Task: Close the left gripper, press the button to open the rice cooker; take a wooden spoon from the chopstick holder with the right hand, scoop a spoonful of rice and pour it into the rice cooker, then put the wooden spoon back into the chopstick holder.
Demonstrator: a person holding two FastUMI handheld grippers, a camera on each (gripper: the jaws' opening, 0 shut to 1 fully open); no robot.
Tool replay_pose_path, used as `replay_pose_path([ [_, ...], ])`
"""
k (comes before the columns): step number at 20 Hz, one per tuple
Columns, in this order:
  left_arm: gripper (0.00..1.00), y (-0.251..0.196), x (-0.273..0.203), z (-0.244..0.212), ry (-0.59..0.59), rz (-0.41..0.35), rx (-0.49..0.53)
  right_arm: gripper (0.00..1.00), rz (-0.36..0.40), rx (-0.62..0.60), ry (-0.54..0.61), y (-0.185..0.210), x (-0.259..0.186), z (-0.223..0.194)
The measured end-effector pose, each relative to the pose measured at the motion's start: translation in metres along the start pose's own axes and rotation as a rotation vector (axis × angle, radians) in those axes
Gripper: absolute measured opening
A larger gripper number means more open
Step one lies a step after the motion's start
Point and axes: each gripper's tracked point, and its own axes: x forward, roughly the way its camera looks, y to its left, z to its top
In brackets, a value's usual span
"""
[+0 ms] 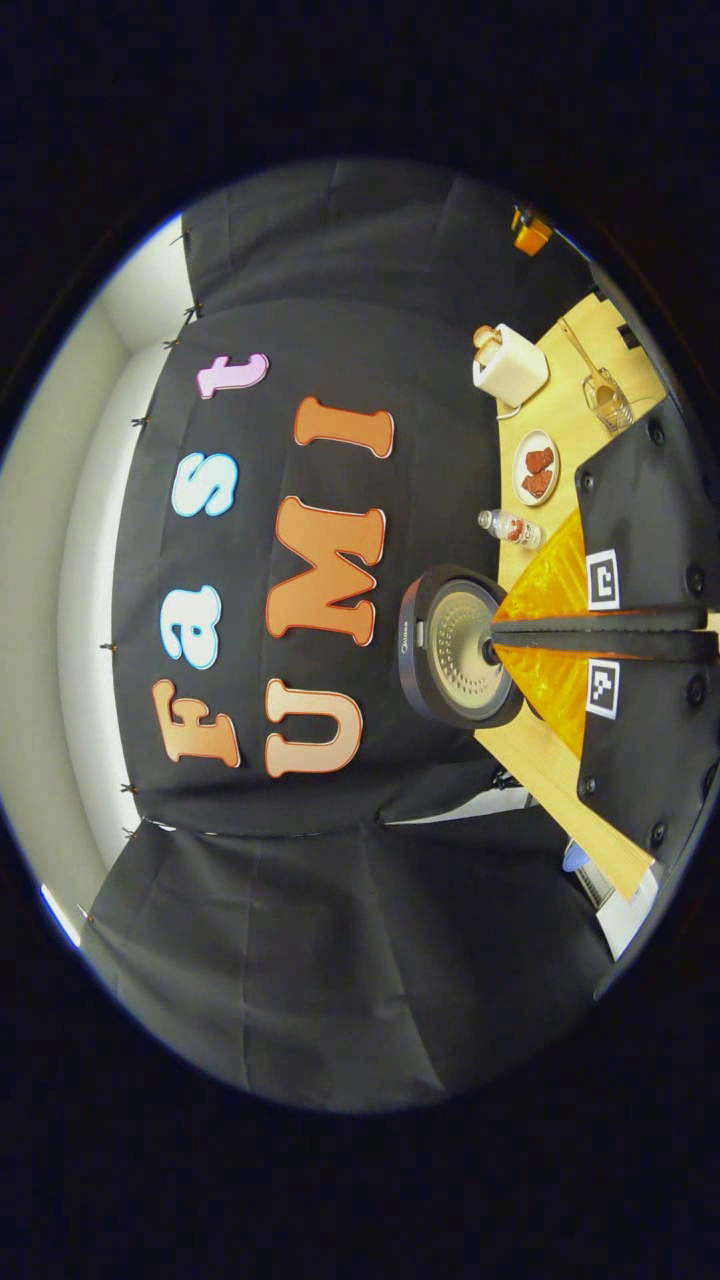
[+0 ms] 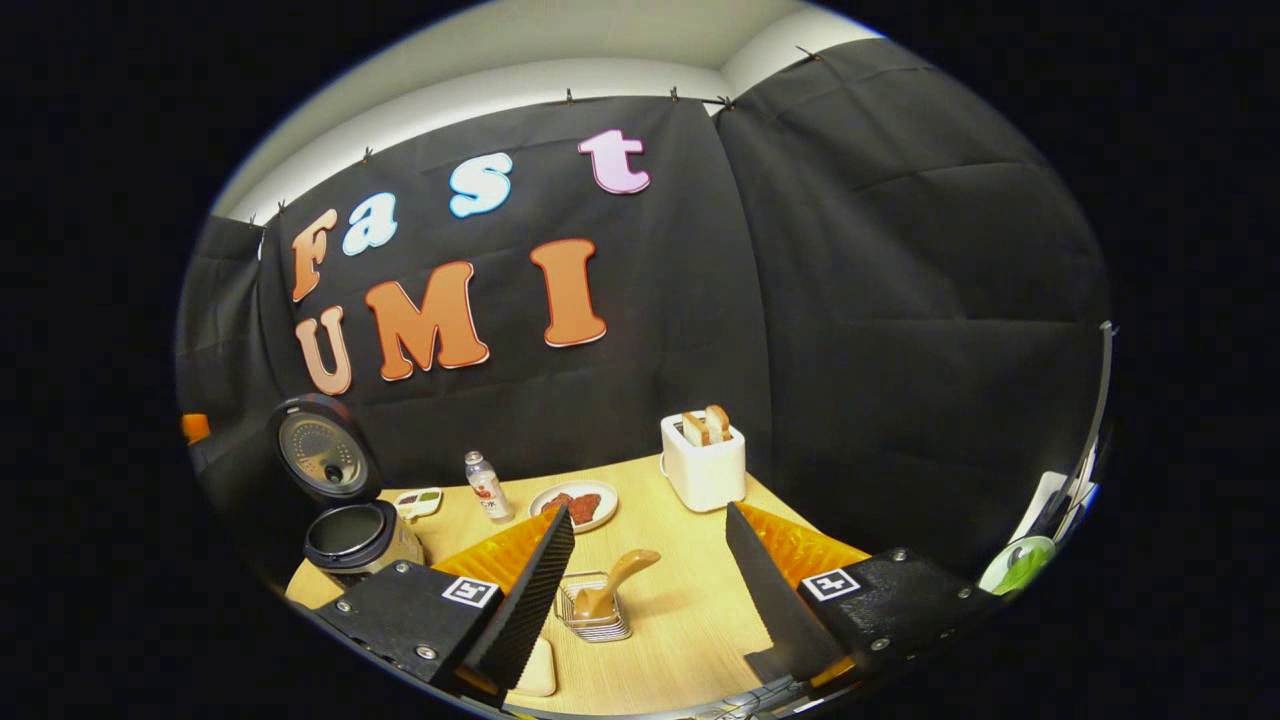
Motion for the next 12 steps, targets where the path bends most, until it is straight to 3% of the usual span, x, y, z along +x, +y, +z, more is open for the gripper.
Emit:
replay_pose_path([
  [5,0.02,0.028,-0.038,0.019,-0.044,0.054,-0.010,0.95,0.016,0.084,0.083,0.001,0.037,-0.045],
  [6,0.07,0.036,-0.043,0.025,-0.061,0.073,-0.006,0.95,0.015,0.090,0.103,0.000,0.044,-0.055],
  [8,0.07,0.057,-0.054,0.035,-0.087,0.134,0.009,0.95,0.025,0.114,0.143,0.004,0.055,-0.072],
  [11,0.40,0.066,-0.072,0.047,-0.128,0.176,0.007,0.95,0.046,0.152,0.180,0.012,0.071,-0.087],
  [12,0.46,0.073,-0.077,0.051,-0.138,0.183,0.008,0.95,0.044,0.158,0.201,0.012,0.078,-0.094],
])
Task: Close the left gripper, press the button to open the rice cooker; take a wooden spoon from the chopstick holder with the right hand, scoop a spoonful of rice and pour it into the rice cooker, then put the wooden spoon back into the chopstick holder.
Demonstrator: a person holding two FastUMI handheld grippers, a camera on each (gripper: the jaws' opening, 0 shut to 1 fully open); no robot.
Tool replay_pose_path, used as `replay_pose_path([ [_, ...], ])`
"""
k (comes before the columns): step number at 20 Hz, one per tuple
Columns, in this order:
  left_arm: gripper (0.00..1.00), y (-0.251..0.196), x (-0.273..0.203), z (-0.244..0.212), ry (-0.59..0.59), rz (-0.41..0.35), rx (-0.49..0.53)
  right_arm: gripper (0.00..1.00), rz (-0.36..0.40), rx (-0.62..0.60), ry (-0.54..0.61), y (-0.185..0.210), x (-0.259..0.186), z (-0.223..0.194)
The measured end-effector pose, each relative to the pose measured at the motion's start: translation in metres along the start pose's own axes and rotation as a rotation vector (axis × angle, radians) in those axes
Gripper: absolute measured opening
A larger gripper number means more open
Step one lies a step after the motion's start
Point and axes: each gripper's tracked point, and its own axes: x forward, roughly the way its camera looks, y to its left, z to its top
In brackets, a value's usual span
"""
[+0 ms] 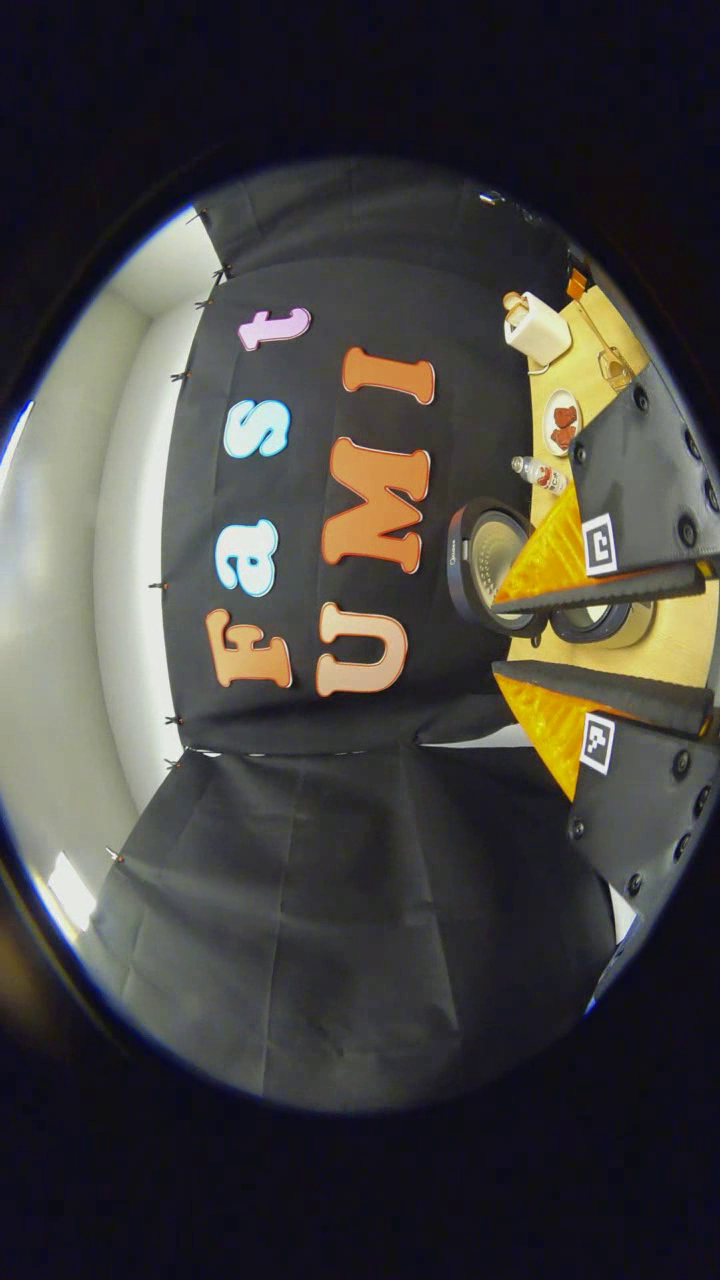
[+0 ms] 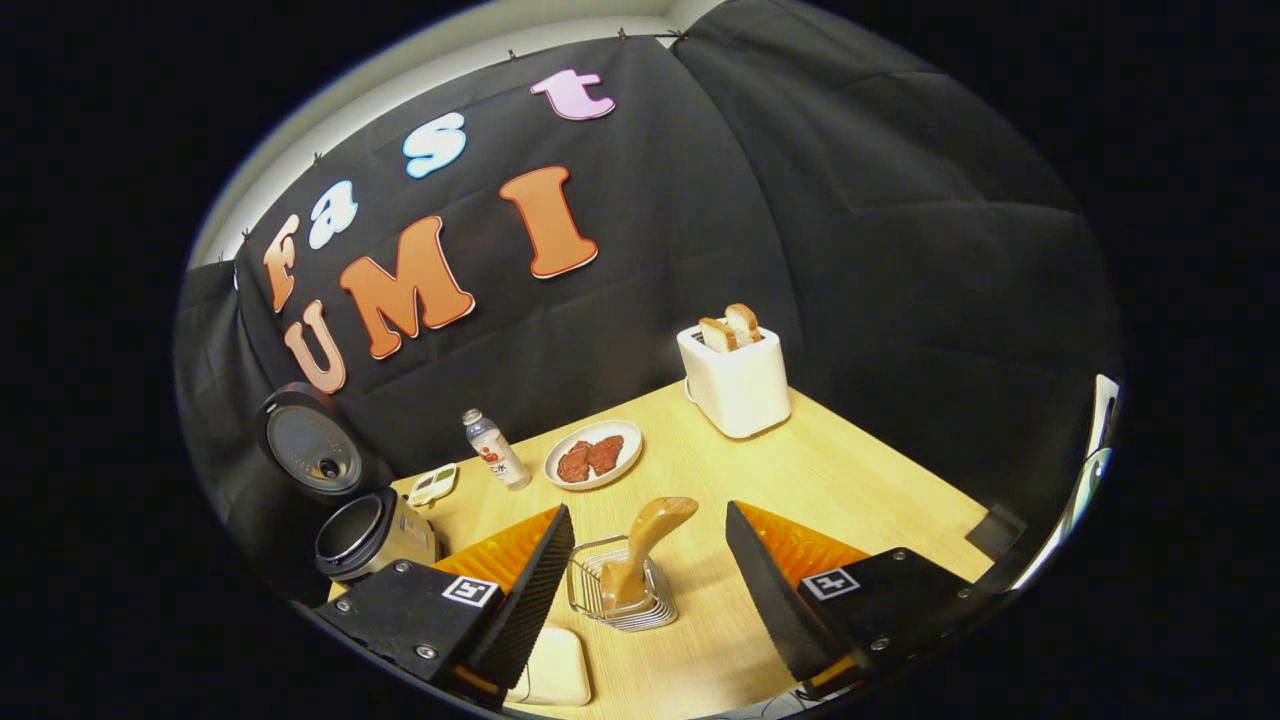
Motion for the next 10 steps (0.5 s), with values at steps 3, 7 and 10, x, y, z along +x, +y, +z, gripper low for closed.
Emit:
replay_pose_path([
  [3,0.66,0.003,-0.007,0.002,-0.013,-0.004,0.002,0.94,-0.002,0.046,0.047,-0.005,0.022,-0.017],
  [7,0.85,0.024,-0.007,0.007,-0.037,0.069,0.046,0.79,-0.011,0.157,0.076,-0.008,0.041,-0.028],
  [10,1.00,0.029,-0.003,-0.002,-0.018,0.101,0.054,0.70,0.003,0.208,0.105,-0.005,0.053,-0.036],
])
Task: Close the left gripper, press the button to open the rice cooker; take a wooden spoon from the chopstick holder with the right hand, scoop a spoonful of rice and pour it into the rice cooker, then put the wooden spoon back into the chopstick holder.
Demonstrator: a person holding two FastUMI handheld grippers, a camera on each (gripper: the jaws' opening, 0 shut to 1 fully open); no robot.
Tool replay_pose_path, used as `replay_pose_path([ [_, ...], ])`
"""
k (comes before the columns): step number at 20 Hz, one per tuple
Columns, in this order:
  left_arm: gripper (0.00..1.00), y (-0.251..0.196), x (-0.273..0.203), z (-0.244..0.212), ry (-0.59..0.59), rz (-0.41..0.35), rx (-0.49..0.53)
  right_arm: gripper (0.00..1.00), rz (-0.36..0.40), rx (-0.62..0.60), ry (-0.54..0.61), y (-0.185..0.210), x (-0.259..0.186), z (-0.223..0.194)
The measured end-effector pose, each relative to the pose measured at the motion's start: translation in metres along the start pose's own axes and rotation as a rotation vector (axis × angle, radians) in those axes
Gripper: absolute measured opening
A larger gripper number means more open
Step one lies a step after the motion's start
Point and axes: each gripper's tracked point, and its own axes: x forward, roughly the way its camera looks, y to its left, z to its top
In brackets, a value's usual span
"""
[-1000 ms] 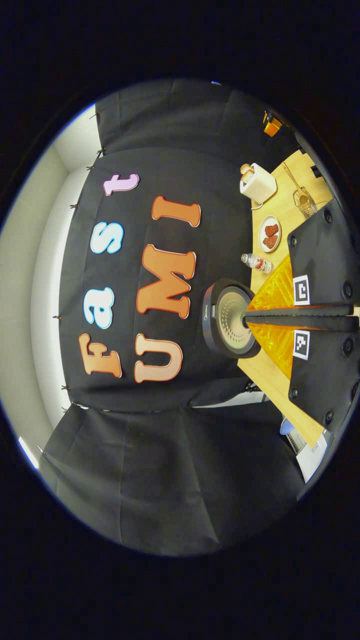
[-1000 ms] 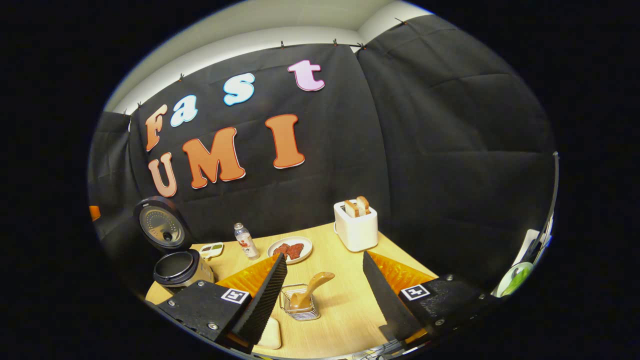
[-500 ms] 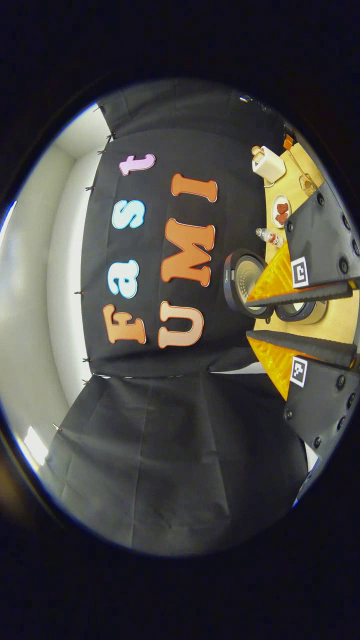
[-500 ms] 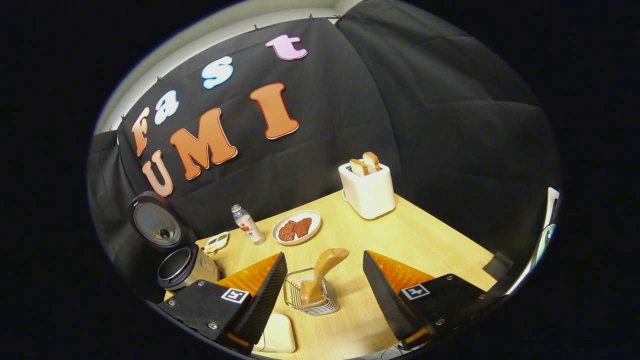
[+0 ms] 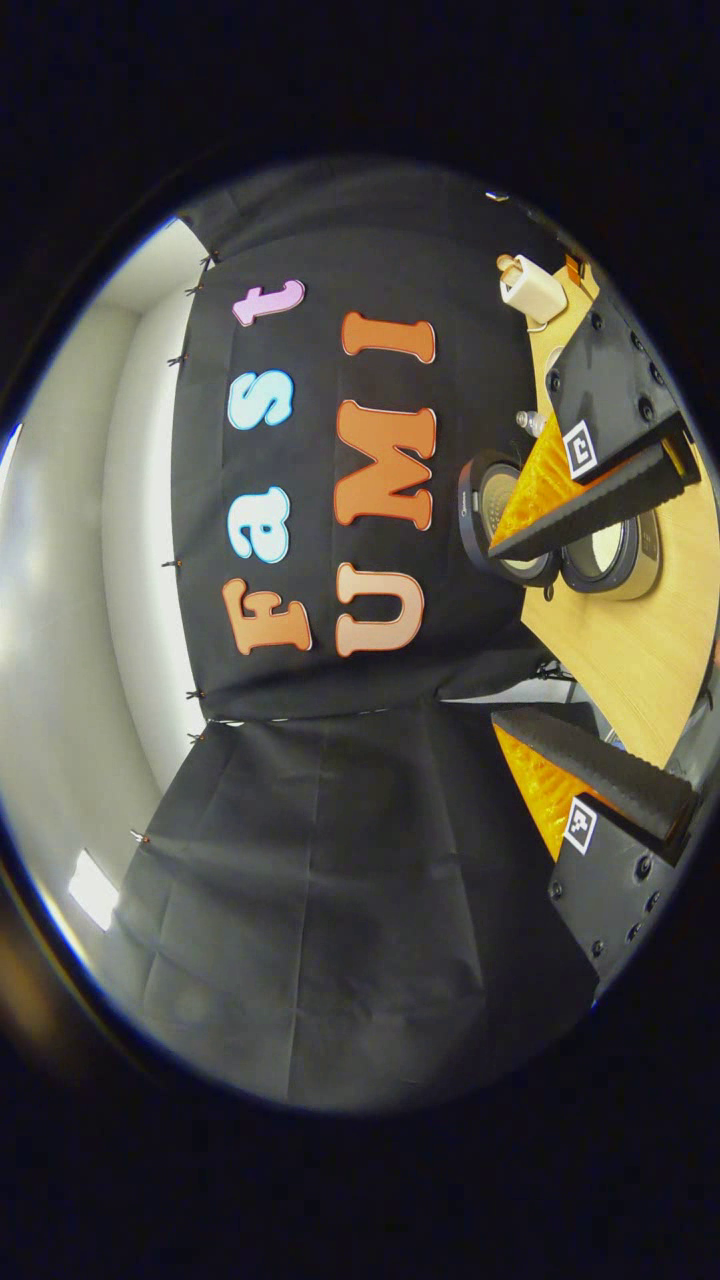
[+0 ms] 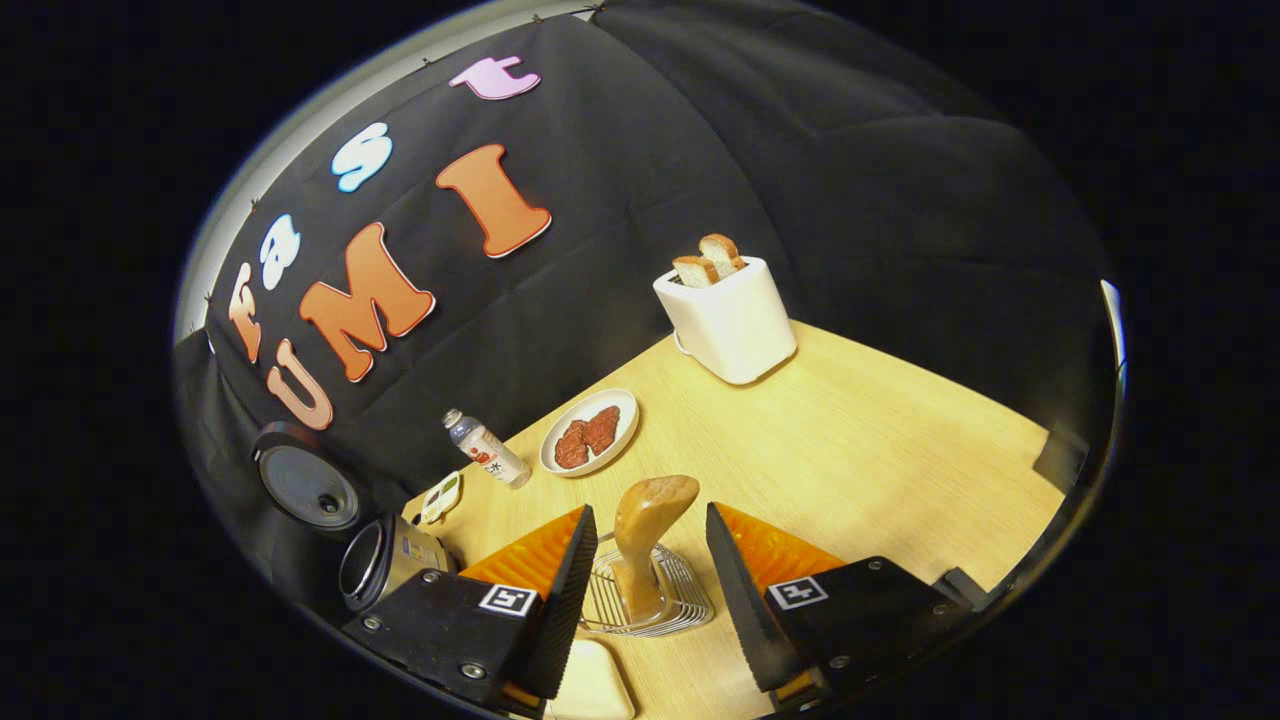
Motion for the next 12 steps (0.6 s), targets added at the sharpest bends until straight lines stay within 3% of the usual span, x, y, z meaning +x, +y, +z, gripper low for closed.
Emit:
replay_pose_path([
  [3,0.99,-0.005,0.004,-0.008,0.035,-0.022,-0.029,0.65,0.010,0.064,0.012,0.004,0.009,0.000],
  [5,0.98,-0.003,0.011,-0.013,0.046,-0.022,-0.039,0.57,0.017,0.115,0.020,0.004,0.014,-0.002],
  [7,0.99,0.003,0.015,-0.014,0.048,-0.011,-0.037,0.45,0.036,0.168,0.031,0.006,0.015,-0.002],
  [8,0.99,0.002,0.018,-0.013,0.052,-0.014,-0.039,0.27,0.037,0.191,0.032,0.007,0.017,0.000],
  [9,0.99,0.000,0.018,-0.015,0.057,-0.019,-0.040,0.30,0.041,0.202,0.032,0.007,0.017,-0.003],
  [12,0.99,0.000,0.024,-0.021,0.067,-0.031,-0.036,0.20,0.035,0.207,0.022,0.014,0.018,-0.002],
])
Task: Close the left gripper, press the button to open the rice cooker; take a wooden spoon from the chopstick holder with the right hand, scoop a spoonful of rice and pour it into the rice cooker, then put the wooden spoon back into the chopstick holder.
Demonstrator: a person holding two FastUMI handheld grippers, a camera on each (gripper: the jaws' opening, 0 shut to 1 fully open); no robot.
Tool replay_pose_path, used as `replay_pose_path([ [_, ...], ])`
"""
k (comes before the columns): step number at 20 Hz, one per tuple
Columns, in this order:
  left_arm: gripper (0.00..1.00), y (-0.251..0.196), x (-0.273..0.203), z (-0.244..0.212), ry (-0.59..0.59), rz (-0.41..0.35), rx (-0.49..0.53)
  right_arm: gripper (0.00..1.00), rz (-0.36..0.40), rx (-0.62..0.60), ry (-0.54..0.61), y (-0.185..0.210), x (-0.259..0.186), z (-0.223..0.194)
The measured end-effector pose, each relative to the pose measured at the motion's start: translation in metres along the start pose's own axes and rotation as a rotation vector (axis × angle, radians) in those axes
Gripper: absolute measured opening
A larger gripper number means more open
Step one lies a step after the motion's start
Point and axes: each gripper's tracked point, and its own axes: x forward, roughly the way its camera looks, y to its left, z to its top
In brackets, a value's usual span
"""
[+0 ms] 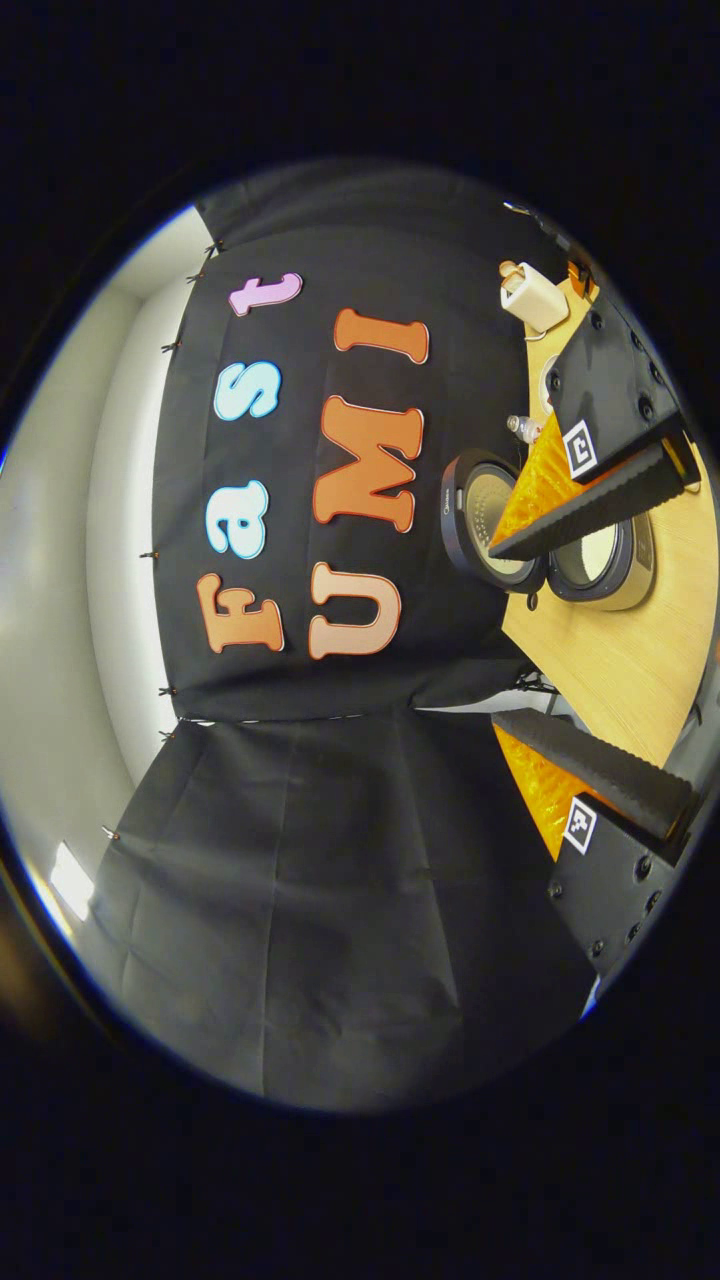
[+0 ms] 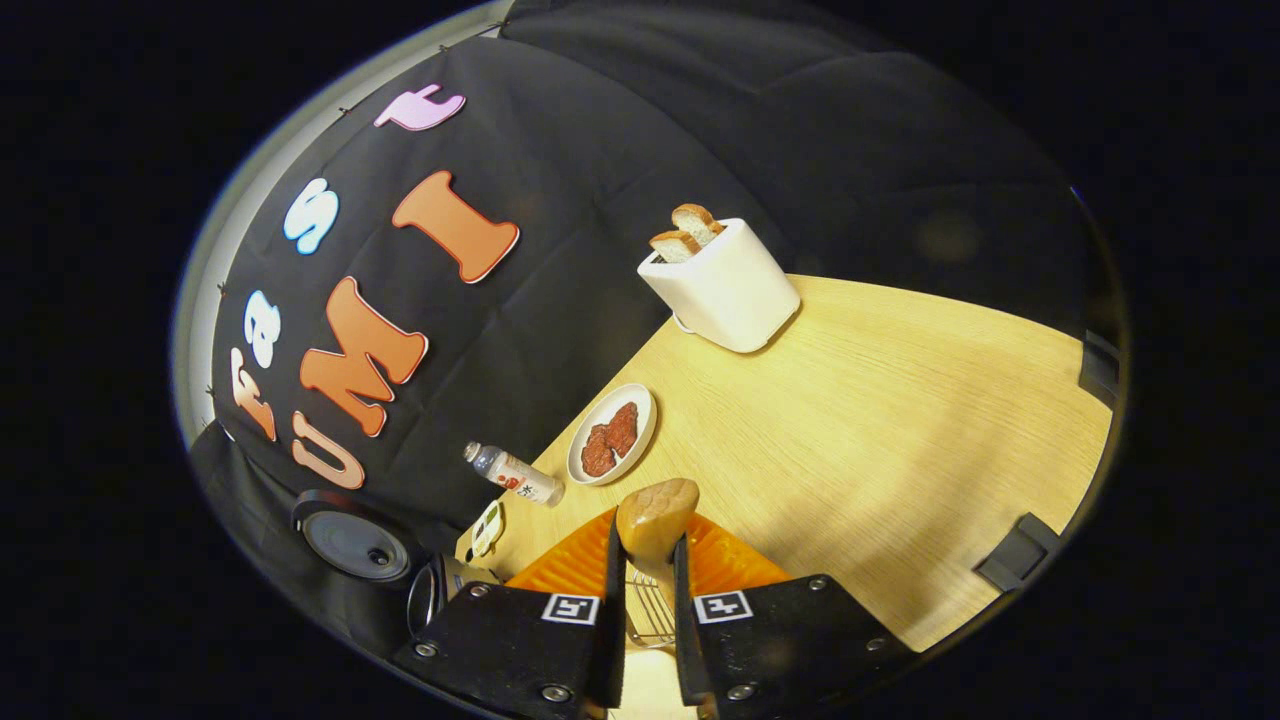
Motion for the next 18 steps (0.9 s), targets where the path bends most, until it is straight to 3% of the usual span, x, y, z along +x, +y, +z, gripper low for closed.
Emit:
replay_pose_path([
  [10,0.99,0.006,0.027,0.016,-0.025,-0.083,0.006,0.17,0.037,-0.142,-0.158,0.074,-0.074,0.041],
  [18,0.99,0.025,0.062,0.002,0.017,-0.172,0.008,0.17,0.123,-0.401,-0.198,0.151,-0.128,-0.020],
])
